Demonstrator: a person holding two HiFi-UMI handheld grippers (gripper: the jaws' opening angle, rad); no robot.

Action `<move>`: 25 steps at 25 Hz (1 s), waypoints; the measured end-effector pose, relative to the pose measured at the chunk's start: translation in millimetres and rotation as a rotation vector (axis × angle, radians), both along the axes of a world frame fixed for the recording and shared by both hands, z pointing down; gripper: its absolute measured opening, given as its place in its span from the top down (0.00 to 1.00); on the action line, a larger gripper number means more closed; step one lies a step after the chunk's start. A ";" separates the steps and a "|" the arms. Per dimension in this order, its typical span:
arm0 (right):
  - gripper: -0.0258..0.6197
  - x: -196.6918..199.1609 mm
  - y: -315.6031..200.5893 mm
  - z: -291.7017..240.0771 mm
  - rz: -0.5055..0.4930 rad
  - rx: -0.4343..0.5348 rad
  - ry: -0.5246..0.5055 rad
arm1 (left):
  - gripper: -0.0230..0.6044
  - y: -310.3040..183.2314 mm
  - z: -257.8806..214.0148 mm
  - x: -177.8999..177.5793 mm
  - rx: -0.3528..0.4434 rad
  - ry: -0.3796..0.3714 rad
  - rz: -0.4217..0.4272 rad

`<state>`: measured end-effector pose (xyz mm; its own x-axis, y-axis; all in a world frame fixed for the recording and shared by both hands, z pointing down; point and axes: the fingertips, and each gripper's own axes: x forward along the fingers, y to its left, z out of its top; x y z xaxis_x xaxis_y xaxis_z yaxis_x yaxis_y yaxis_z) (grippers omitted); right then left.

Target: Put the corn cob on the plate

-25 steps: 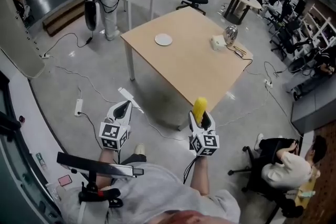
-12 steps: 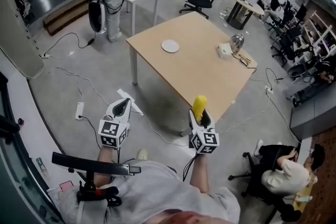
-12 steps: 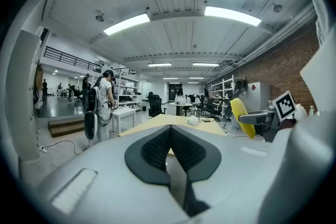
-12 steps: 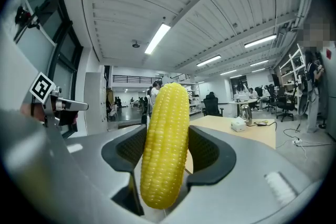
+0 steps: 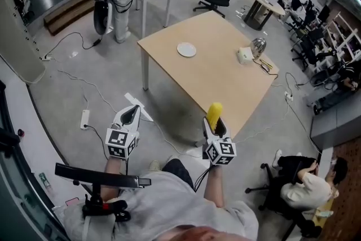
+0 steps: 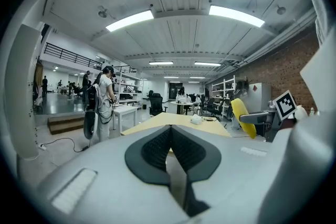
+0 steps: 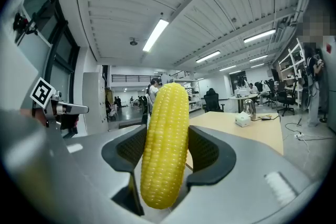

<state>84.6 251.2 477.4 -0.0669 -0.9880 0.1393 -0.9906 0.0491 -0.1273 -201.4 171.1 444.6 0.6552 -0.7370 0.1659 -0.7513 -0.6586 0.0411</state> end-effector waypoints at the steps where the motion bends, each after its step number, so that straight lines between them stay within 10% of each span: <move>1: 0.57 0.4 -3.1 1.1 0.001 -0.003 0.000 | 0.93 -3.4 2.2 -0.9 -0.005 0.000 -0.001; 25: 0.57 66.0 -154.8 23.0 -0.032 -0.035 -0.004 | 0.93 -146.4 11.7 75.6 -0.029 -0.018 0.000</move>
<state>150.6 96.3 500.4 -0.0990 -0.9800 0.1729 -0.9881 0.0763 -0.1334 -125.8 24.7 456.3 0.6522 -0.7316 0.1985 -0.7519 -0.6576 0.0469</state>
